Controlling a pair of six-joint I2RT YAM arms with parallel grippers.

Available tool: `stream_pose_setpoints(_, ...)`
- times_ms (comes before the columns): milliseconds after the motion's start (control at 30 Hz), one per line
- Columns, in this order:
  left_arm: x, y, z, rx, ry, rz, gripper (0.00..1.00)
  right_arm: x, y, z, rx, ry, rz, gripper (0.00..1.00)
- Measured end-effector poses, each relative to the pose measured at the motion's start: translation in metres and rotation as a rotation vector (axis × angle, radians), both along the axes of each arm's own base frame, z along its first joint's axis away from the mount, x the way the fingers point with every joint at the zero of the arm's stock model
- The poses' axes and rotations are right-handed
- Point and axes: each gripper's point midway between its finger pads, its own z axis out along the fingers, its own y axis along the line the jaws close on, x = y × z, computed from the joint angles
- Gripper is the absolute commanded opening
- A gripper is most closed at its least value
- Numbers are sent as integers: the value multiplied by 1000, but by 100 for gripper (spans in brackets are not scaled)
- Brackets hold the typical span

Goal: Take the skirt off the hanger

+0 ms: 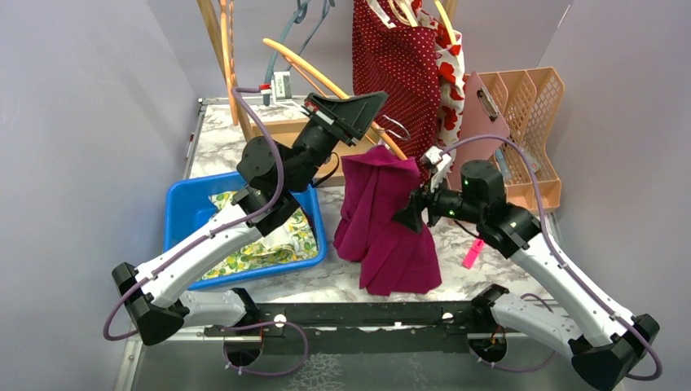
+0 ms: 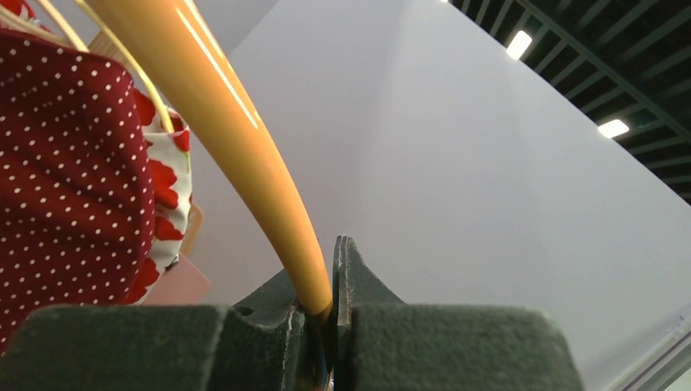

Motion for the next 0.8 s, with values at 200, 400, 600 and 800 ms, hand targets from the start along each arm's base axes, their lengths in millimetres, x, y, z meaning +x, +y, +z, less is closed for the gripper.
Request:
stream_pose_setpoints(200, -3, 5, 26, -32, -44, 10, 0, -23, 10, 12, 118, -24, 94, 1)
stream_pose_setpoints(400, 2, -2, 42, -14, -105, 37, 0, -42, 9, 25, 176, 70, 96, 12)
stream_pose_setpoints(600, 11, -1, 41, 25, -143, 87, 0, -33, -24, 15, 96, 172, -167, 10)
stream_pose_setpoints(800, 18, 1, 34, 28, -123, 107, 0, -20, -34, 6, 53, 156, -249, 16)
